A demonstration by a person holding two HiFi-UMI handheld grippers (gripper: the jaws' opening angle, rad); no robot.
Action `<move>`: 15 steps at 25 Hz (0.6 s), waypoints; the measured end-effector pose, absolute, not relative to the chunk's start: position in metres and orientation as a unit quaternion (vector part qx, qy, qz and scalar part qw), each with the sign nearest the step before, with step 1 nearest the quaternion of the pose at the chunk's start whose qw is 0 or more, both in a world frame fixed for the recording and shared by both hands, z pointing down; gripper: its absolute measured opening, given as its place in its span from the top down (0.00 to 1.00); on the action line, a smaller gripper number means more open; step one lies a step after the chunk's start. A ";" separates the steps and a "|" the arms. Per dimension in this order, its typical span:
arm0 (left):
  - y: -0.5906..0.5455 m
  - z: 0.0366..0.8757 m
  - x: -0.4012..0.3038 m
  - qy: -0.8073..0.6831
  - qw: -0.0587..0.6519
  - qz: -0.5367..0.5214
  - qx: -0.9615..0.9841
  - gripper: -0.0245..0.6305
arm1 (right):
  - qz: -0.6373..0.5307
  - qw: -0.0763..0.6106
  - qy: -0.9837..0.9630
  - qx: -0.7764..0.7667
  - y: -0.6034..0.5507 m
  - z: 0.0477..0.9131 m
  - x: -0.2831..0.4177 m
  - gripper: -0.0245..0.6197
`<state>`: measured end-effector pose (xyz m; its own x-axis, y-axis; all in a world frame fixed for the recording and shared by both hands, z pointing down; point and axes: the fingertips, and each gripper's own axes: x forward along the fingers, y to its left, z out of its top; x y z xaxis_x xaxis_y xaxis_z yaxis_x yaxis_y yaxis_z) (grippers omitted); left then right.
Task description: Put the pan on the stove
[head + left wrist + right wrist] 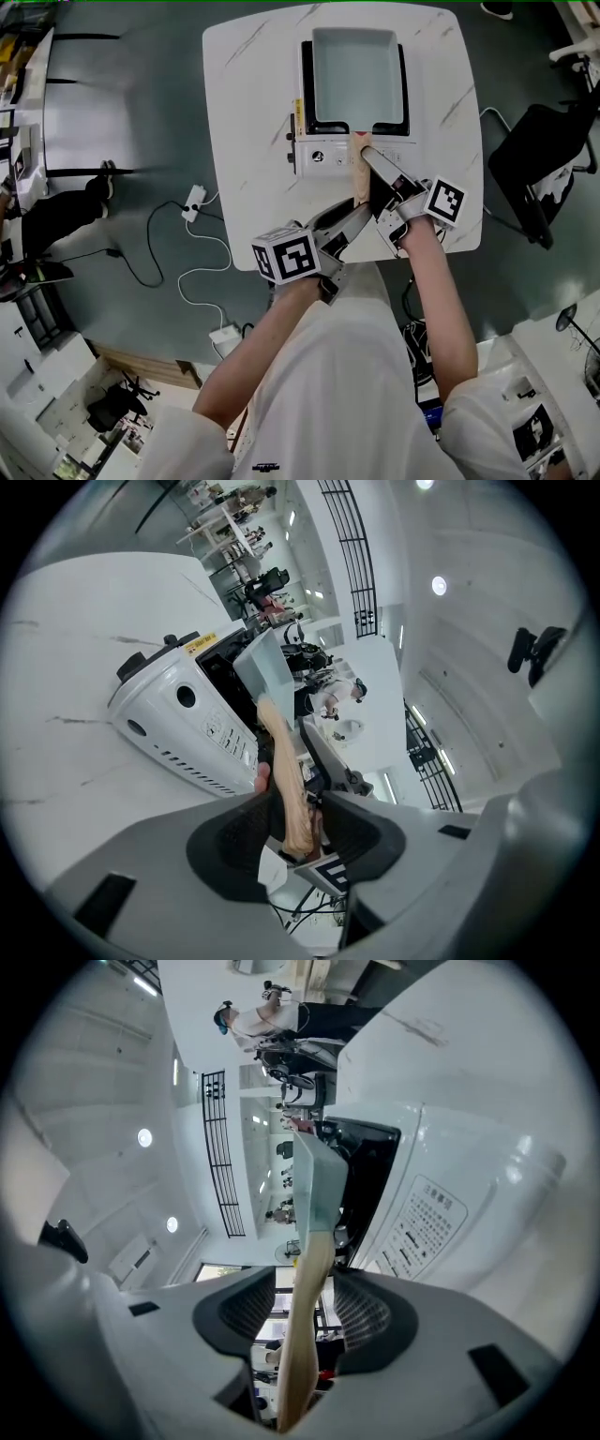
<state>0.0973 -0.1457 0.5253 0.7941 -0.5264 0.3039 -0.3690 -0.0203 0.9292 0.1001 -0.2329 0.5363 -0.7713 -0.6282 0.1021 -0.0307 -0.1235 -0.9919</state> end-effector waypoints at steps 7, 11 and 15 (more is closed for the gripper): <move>-0.143 0.516 0.082 -0.327 0.604 -0.066 0.724 0.69 | -0.663 0.178 0.650 -0.325 -0.226 0.532 0.125 0.69; -0.138 0.503 0.069 -0.339 0.575 -0.053 0.743 0.69 | -0.629 0.162 0.673 -0.352 -0.216 0.510 0.135 0.67; -0.134 0.483 0.055 -0.353 0.530 -0.034 0.770 0.70 | -0.583 0.144 0.700 -0.386 -0.202 0.481 0.145 0.68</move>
